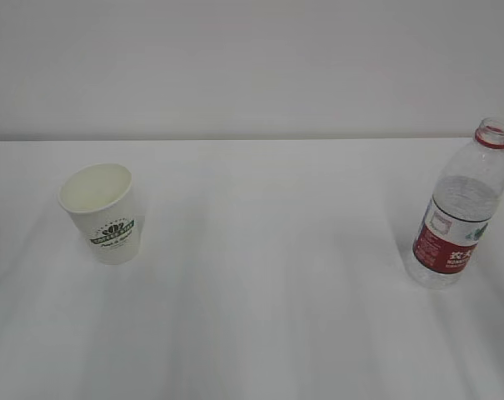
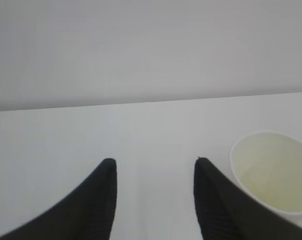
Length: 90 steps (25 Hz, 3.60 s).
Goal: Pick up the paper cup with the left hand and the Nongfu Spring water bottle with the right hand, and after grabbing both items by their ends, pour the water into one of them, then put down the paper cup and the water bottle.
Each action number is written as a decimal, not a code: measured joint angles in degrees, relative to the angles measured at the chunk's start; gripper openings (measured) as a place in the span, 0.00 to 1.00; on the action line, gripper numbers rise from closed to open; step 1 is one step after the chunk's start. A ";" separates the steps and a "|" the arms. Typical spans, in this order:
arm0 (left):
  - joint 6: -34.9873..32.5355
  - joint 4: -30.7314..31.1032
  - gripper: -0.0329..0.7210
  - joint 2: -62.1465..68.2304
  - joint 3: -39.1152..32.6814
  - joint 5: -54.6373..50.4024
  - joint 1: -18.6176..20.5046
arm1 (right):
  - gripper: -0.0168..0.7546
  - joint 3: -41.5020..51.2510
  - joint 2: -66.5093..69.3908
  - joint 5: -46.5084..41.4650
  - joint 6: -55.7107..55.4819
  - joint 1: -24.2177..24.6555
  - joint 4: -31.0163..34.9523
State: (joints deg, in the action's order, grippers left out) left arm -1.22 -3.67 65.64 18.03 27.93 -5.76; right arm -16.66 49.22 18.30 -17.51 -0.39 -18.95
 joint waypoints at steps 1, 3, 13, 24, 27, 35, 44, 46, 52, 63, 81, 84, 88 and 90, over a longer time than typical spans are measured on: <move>0.59 0.00 0.53 0.00 -0.51 0.81 0.00 | 0.76 0.58 0.00 0.63 -0.13 0.00 -0.26; 1.22 0.00 0.53 0.00 -1.21 2.18 0.00 | 0.76 1.53 0.27 2.95 -0.43 0.00 -0.61; 2.96 0.83 0.53 6.17 -1.82 6.75 0.00 | 0.76 4.74 12.82 15.56 -2.08 0.00 -1.41; 4.36 3.67 0.52 13.62 -1.82 10.51 0.00 | 0.76 4.92 17.99 17.69 -2.20 0.00 -1.33; 4.63 4.03 0.52 16.02 -1.82 11.96 0.00 | 0.76 5.55 19.34 17.91 -2.20 0.00 -1.20; 5.66 7.49 0.52 19.51 -1.82 14.48 0.00 | 0.76 9.01 25.47 24.97 -0.29 0.00 0.39; 5.79 8.34 0.52 21.82 -3.13 18.60 0.00 | 0.76 13.83 36.05 42.41 4.26 0.00 5.33; 5.88 8.34 0.52 22.12 -5.07 22.07 0.00 | 0.76 14.52 38.56 45.22 4.84 0.00 6.71; 5.88 8.97 0.52 22.16 -11.64 32.37 0.00 | 0.76 15.20 41.97 46.58 6.03 0.00 7.85; 5.88 21.01 0.52 29.91 -13.01 37.50 0.00 | 0.76 15.20 42.19 46.94 6.39 0.00 7.66; 5.91 24.29 0.54 34.85 -13.01 37.85 0.00 | 0.79 14.13 42.91 47.16 8.16 0.00 8.73; 5.91 26.23 0.54 34.85 -13.01 37.88 0.00 | 0.85 13.17 44.90 47.18 8.29 0.00 9.26; 5.91 28.18 0.55 34.85 -13.01 37.88 0.00 | 0.89 11.50 47.94 47.29 9.25 0.00 9.26; 5.91 28.51 0.55 34.85 -13.01 37.88 0.00 | 0.89 10.87 48.80 47.29 9.37 0.00 9.26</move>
State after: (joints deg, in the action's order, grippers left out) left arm 4.69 24.84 100.49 5.03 65.80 -5.76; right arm -5.79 98.02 65.58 -8.14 -0.39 -9.69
